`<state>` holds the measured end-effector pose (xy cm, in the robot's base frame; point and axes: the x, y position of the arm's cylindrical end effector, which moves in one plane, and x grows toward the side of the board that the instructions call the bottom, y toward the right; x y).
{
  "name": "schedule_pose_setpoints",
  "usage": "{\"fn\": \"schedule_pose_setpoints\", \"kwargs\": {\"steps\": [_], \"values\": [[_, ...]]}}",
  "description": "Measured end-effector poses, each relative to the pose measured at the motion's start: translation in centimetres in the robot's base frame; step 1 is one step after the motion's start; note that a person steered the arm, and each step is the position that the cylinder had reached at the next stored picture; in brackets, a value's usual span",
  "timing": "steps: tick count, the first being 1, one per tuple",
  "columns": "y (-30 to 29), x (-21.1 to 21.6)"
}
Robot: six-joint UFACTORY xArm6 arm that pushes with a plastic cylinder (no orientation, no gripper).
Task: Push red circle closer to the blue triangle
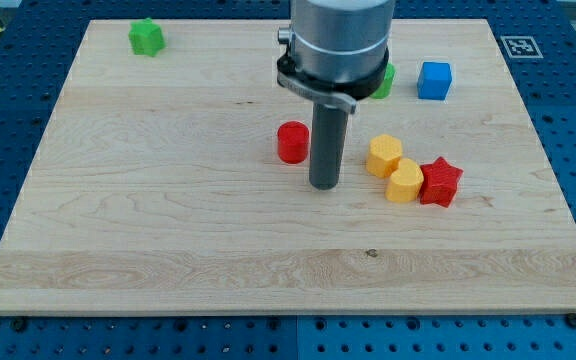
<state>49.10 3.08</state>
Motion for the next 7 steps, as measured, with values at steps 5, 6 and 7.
{"fn": "schedule_pose_setpoints", "kwargs": {"steps": [5, 6, 7], "values": [[-7.2, -10.5], [-6.3, -12.8], [-4.8, -15.0]]}}
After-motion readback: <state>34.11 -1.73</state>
